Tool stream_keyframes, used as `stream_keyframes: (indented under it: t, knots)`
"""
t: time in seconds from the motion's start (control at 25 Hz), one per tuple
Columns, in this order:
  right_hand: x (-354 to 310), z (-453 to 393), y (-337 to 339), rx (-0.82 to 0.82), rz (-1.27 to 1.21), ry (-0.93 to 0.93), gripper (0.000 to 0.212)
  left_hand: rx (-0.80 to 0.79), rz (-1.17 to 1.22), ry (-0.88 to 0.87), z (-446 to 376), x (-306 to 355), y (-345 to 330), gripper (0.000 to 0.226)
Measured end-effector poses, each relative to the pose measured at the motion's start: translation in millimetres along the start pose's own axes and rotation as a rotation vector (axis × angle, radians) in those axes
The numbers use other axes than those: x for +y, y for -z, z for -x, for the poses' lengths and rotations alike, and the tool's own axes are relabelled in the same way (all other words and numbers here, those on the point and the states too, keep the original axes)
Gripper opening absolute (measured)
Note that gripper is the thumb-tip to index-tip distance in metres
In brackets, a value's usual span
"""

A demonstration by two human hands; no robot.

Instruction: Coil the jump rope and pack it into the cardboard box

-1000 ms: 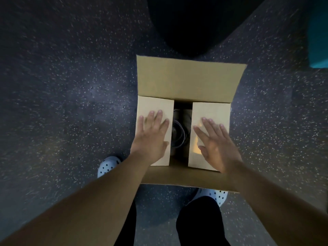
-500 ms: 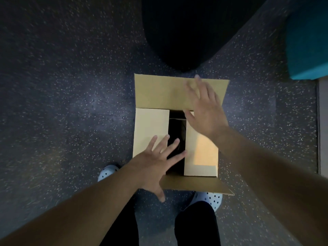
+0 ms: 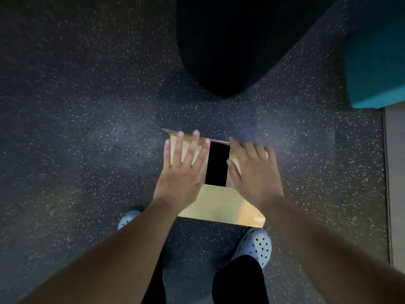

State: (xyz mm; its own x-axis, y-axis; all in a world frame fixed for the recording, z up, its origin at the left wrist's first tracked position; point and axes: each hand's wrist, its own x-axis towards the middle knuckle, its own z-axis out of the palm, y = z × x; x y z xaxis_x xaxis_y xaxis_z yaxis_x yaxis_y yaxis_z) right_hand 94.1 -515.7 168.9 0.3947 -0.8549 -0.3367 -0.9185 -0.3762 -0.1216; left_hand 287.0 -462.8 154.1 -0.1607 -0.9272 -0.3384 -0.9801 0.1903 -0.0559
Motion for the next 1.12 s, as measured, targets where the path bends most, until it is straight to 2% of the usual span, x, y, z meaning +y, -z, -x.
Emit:
stream_keyframes:
  t: [0.08, 0.16, 0.24, 0.32, 0.6, 0.72, 0.88, 0.96, 1.12]
  knots:
    - [1.7, 20.2, -27.8, -0.13, -0.035, 0.044, 0.05, 0.02, 0.034, -0.095, 8.2, 4.1, -13.6, 0.086]
    - [1.0, 33.8, -57.6, -0.201, -0.025, 0.048, 0.06, -0.043, 0.048, -0.185, 16.6, 8.4, -31.0, 0.073]
    - [-1.6, 35.4, -78.5, -0.217, -0.029, 0.026, 0.065, -0.103, 0.075, -0.124, 17.3, 10.7, -51.4, 0.069]
    - [-2.3, 32.5, -95.6, -0.194, 0.019, 0.092, 0.064, -0.115, 0.09, -0.07, 11.2, 13.3, -70.2, 0.067]
    - [4.8, 19.4, -156.1, -0.144, 0.134, 0.115, 0.066, -0.102, -0.005, -0.062, -11.0, 26.4, -112.8, 0.067]
    - [7.7, 12.6, -154.3, -0.12, 0.124, 0.116, 0.062, -0.11, -0.05, -0.116, -19.8, 20.2, -102.7, 0.066]
    - [-1.5, 25.1, -135.9, -0.095, 0.116, 0.088, 0.063, -0.05, 0.041, -0.112, -14.6, 15.5, -78.4, 0.054]
    - [-4.4, 24.1, -121.1, -0.08, 0.048, 0.055, 0.056, -0.076, 0.147, -0.067, -15.9, 17.5, -68.4, 0.052]
    - [-5.8, 16.3, -97.1, 0.022, -0.079, 0.061, 0.037, -0.023, 0.265, -0.081, -16.2, 16.8, -56.7, 0.048]
